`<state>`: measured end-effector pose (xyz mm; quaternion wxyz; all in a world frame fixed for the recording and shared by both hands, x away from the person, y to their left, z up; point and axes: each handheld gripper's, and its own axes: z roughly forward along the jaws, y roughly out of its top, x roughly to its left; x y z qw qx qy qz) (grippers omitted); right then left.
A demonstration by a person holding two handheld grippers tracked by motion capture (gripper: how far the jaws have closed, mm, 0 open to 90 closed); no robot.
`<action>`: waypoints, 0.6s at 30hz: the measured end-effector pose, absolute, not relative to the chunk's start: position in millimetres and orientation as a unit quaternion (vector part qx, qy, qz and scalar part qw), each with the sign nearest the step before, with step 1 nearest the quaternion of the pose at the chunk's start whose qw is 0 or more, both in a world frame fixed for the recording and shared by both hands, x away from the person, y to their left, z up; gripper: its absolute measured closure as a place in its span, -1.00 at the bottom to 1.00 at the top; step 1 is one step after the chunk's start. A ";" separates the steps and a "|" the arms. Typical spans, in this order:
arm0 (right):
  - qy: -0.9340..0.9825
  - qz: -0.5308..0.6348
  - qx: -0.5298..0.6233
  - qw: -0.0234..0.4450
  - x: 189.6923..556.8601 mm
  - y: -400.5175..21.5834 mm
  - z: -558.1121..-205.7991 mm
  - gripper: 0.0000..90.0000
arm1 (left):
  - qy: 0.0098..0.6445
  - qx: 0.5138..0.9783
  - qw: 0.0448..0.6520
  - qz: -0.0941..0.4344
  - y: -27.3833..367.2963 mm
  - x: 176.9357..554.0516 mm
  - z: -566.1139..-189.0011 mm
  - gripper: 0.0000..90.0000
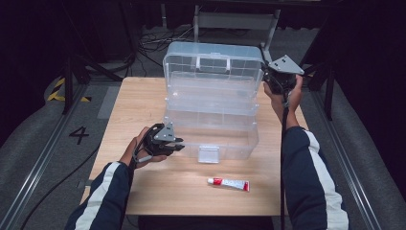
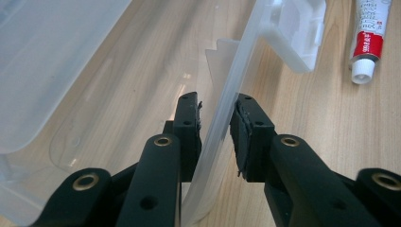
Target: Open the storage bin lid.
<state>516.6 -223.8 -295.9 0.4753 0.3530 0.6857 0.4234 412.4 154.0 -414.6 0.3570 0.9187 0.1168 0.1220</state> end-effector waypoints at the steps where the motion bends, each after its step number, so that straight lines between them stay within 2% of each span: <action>1: 0.686 0.423 0.355 0.474 518.4 -223.9 -295.4 0.90 | 0.117 0.919 0.357 0.121 153.8 412.4 -414.7 0.64; 18: 0.691 0.420 0.370 0.458 546.4 -224.1 -295.1 0.90 | 0.118 0.919 0.358 0.118 152.8 412.4 -414.7 0.65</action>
